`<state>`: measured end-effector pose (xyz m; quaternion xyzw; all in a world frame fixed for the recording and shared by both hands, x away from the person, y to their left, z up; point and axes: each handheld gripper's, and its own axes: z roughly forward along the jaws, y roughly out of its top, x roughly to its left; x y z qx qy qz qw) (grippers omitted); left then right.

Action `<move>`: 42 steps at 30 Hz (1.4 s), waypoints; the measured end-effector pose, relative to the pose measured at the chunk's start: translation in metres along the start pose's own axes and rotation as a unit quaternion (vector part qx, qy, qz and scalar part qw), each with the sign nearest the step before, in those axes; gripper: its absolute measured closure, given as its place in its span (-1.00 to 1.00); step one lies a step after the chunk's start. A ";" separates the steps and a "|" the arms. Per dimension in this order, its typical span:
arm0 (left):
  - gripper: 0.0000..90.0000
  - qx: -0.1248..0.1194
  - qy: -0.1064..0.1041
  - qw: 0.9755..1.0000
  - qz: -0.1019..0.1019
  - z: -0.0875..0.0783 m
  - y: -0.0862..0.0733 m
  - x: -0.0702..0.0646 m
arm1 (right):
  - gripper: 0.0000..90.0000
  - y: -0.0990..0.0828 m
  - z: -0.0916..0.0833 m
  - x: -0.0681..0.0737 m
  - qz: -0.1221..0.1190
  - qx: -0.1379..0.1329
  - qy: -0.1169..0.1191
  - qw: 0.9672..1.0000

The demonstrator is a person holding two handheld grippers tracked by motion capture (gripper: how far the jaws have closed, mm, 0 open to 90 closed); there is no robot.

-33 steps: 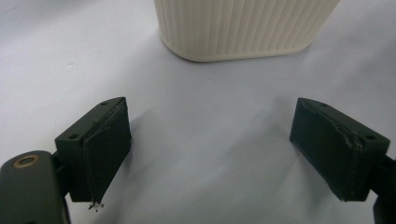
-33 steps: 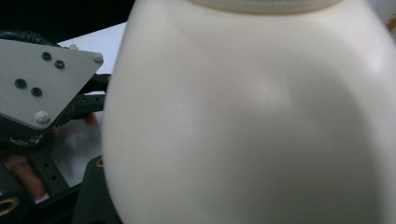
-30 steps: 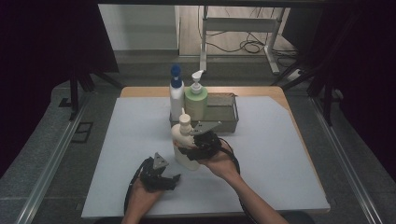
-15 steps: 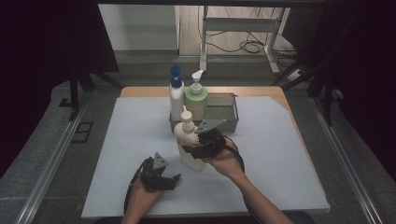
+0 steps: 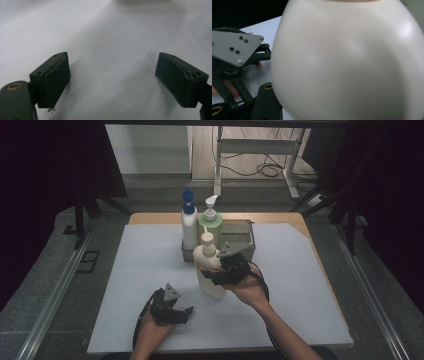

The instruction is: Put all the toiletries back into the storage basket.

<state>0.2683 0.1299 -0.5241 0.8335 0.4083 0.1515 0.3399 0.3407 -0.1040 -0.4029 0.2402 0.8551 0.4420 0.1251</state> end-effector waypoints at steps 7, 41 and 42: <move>-0.72 0.000 0.000 1.000 0.000 0.000 0.000 0.000 | -0.12 0.004 -0.013 -0.010 0.006 -0.008 -0.016 1.000; -0.73 0.000 0.000 1.000 0.000 0.000 0.000 0.000 | -0.11 0.011 -0.057 -0.056 0.055 -0.035 -0.086 0.994; -0.72 0.000 0.000 1.000 0.000 0.000 0.000 0.000 | -0.11 0.012 -0.058 -0.057 0.055 -0.036 -0.089 0.994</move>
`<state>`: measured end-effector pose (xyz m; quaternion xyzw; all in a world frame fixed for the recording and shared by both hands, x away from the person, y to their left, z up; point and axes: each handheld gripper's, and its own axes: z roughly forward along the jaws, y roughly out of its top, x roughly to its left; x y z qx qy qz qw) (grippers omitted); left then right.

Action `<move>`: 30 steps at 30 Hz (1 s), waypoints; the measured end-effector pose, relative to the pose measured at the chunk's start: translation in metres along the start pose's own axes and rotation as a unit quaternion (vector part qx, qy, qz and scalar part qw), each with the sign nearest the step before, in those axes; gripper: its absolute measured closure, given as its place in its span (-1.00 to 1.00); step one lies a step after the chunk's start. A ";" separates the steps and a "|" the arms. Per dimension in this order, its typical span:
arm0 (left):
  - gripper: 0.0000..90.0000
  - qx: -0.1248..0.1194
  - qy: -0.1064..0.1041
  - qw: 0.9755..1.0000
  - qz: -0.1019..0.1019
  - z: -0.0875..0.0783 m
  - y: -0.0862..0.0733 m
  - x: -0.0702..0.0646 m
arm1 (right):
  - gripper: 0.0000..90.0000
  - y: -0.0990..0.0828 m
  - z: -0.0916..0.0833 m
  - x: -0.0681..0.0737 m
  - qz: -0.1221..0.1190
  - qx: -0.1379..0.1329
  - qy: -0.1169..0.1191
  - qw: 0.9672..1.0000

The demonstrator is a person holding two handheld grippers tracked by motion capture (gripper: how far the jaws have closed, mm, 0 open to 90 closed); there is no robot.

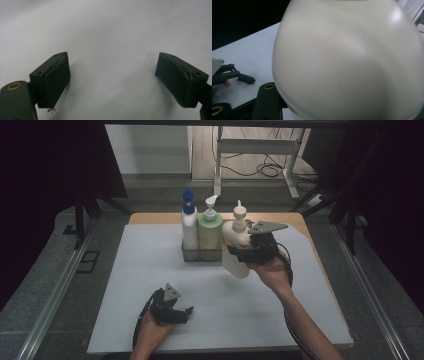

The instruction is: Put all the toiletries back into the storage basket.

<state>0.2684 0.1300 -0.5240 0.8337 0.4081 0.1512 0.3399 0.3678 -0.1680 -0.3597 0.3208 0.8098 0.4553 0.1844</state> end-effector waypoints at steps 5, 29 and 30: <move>-0.72 0.000 0.000 1.000 0.000 0.000 0.000 0.000 | -0.11 0.004 -0.003 -0.005 0.003 -0.005 -0.009 1.000; -0.72 0.000 0.000 1.000 0.000 0.000 0.000 0.000 | -0.11 0.022 0.015 -0.029 0.022 -0.018 -0.050 0.998; -0.72 0.000 0.000 1.000 0.000 0.000 0.000 0.000 | -0.11 0.023 0.017 -0.030 0.022 -0.019 -0.051 0.998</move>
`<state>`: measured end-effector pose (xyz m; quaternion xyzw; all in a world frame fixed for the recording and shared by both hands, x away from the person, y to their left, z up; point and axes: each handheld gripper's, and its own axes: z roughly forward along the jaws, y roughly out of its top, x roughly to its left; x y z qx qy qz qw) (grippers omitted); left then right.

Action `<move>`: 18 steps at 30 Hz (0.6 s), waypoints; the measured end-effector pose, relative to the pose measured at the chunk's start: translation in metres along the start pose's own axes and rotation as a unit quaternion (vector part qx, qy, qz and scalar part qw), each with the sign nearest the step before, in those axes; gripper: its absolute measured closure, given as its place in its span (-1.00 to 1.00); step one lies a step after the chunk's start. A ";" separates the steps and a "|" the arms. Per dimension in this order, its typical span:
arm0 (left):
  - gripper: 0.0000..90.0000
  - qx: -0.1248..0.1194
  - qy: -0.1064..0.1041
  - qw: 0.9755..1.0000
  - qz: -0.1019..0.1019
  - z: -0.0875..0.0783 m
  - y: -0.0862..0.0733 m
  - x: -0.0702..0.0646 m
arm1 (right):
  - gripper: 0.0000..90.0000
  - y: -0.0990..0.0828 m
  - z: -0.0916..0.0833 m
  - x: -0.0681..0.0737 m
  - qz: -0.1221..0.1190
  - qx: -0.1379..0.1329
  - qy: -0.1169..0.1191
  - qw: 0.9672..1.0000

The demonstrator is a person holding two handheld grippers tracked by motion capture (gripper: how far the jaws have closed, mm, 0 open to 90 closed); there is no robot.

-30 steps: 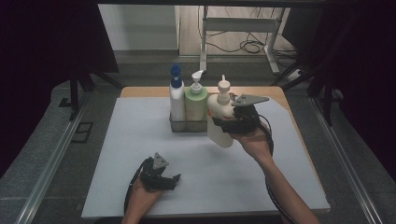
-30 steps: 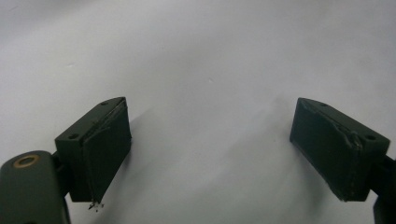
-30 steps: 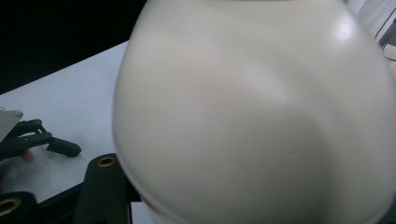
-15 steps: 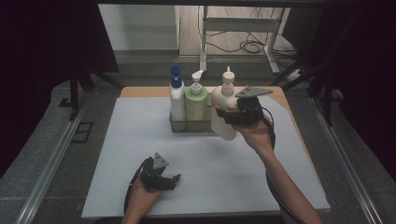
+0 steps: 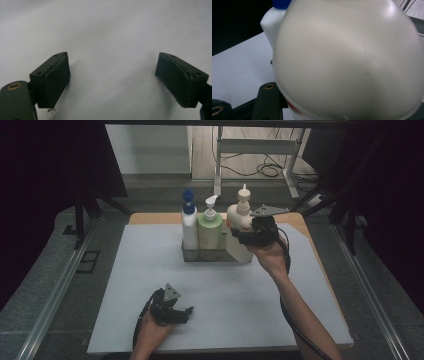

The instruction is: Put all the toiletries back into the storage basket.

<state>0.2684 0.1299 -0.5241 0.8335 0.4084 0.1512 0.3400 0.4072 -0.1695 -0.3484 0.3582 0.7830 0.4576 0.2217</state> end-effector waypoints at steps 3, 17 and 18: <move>-0.72 0.000 0.000 1.000 0.000 0.000 0.000 0.000 | -0.11 0.002 0.004 -0.001 0.000 -0.003 -0.005 1.000; -0.72 0.000 -0.001 1.000 0.000 0.000 0.000 0.000 | -0.11 0.005 0.030 -0.009 0.014 -0.006 -0.020 1.000; -0.72 0.000 -0.001 1.000 0.000 0.000 0.000 0.000 | -0.11 0.005 0.033 -0.010 0.015 -0.006 -0.021 1.000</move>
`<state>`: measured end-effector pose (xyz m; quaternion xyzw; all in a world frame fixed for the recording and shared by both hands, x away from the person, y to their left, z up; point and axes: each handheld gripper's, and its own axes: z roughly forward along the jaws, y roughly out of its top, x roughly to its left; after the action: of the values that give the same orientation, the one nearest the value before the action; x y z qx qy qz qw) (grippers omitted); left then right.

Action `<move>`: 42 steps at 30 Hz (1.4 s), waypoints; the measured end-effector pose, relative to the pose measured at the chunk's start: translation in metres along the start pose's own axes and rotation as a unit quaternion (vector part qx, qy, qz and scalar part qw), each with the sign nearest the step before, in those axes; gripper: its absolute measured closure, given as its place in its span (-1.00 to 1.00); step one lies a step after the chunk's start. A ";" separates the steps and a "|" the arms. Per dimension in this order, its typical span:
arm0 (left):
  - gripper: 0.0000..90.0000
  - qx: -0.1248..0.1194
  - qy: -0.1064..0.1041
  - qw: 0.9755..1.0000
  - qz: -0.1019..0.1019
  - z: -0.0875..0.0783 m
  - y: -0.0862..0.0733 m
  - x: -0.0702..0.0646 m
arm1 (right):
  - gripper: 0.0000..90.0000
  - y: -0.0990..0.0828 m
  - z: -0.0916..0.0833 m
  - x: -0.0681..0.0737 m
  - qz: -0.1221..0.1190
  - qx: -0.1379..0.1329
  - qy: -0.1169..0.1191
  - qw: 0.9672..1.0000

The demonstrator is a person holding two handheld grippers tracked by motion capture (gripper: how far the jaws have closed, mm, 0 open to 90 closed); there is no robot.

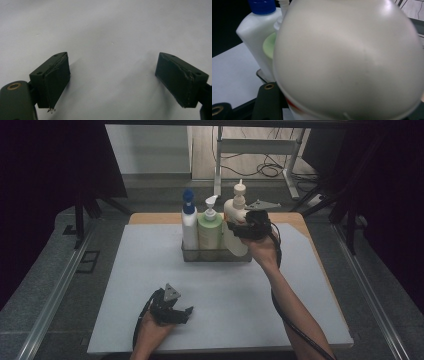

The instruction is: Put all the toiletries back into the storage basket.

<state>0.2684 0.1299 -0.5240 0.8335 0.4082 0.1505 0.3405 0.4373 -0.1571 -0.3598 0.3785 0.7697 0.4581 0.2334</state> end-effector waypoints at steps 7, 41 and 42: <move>-0.73 0.001 0.000 1.000 0.000 0.000 0.000 0.000 | -0.11 0.001 0.014 -0.003 0.006 -0.002 -0.008 1.000; -0.73 0.001 0.000 1.000 0.000 0.000 0.000 0.000 | -0.11 -0.011 0.049 -0.012 0.030 -0.001 -0.025 0.999; -0.73 0.002 0.000 1.000 0.000 0.000 0.000 0.000 | -0.11 -0.012 0.050 -0.012 0.032 0.000 -0.025 0.999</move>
<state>0.2683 0.1300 -0.5238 0.8342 0.4086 0.1495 0.3387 0.4753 -0.1441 -0.3934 0.4146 0.7511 0.4554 0.2377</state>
